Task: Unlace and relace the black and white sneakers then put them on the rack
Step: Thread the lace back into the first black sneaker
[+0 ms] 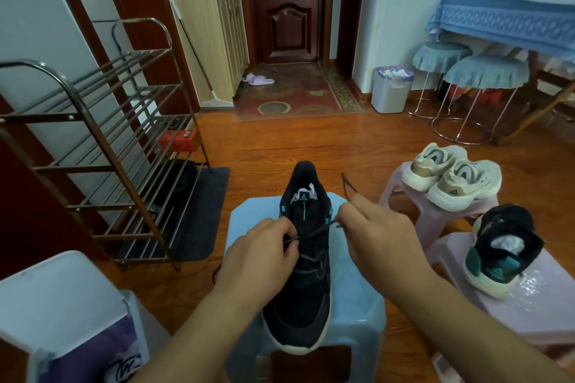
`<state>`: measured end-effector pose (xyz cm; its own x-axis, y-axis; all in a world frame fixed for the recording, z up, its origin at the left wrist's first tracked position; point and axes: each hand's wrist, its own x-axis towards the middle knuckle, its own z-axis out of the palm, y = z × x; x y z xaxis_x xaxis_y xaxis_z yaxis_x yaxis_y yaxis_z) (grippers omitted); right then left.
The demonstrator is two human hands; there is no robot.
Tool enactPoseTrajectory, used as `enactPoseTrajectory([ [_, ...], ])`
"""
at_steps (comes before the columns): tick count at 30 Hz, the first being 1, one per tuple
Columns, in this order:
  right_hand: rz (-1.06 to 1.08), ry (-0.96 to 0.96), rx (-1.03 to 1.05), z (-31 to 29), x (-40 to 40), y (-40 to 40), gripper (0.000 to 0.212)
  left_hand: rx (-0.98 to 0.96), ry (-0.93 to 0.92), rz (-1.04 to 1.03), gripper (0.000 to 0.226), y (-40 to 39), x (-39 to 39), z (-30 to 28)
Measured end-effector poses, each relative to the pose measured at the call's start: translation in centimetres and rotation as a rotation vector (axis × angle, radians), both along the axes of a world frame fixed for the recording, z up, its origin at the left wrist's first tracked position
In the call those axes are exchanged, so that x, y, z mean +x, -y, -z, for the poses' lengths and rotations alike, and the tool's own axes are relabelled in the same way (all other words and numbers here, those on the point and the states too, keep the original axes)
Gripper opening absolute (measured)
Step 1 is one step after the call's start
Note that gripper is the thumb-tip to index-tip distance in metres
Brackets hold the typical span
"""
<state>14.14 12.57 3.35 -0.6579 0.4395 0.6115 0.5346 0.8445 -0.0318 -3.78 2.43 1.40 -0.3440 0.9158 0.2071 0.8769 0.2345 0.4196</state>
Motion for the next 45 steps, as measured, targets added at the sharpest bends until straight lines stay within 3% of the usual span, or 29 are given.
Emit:
enactPoseTrajectory([
  [4, 0.180, 0.161, -0.179, 0.4, 0.3, -0.5, 0.038, 0.007, -0.074, 0.013, 0.004, 0.4, 0.7, -0.1],
  [7, 0.239, 0.273, -0.420, 1.2, 0.3, 0.4, 0.025, 0.013, 0.052, 0.008, 0.008, 0.1, 0.4, 0.0],
  [9, 0.180, 0.178, -0.719, 0.7, -0.4, 0.7, 0.023, 0.012, 0.154, -0.001, 0.010, -0.3, 0.1, 0.0],
  [11, 0.149, 0.076, -0.884, 0.3, -1.3, 0.9, 0.027, 0.021, 0.202, 0.001, 0.010, -0.6, 0.2, 0.1],
  [15, 0.161, 0.124, -0.768, 0.2, -2.1, 1.0, 0.028, 0.041, 0.277, 0.008, 0.012, -0.7, 0.3, 0.4],
  [19, 0.164, 0.043, -0.902, -0.3, -1.3, 0.2, 0.023, 0.027, 0.227, -0.005, 0.012, -0.6, -0.2, 0.5],
  [22, 0.246, 0.220, -0.971, 0.0, 0.3, -0.8, 0.011, 0.044, 0.237, 0.010, 0.014, -0.5, -0.6, 0.7],
  [24, 0.273, 0.290, -1.019, -0.1, 1.0, -1.1, 0.027, 0.073, 0.256, 0.075, 0.016, -0.2, -0.7, 0.7],
  [26, 0.242, 0.174, -1.030, -0.3, 1.0, -1.4, 0.046, 0.110, 0.262, 0.142, 0.023, -0.2, -0.4, 0.5],
  [31, 0.169, -0.073, -1.016, 0.3, -0.3, -0.8, 0.026, 0.164, 0.168, 0.089, 0.025, -1.5, 1.1, 0.3],
  [35, 0.196, -0.344, -1.285, 1.1, -0.9, -0.3, 0.014, 0.152, 0.133, 0.034, 0.026, -2.4, 1.5, 0.2],
  [40, 0.196, -0.361, -1.332, 1.1, -1.1, 0.1, 0.013, 0.101, 0.211, 0.057, 0.022, -2.8, 1.2, 0.1],
  [45, 0.288, -0.304, -1.249, 1.5, -1.0, 0.4, 0.011, 0.055, 0.208, 0.068, 0.022, -3.1, 1.5, 0.0],
])
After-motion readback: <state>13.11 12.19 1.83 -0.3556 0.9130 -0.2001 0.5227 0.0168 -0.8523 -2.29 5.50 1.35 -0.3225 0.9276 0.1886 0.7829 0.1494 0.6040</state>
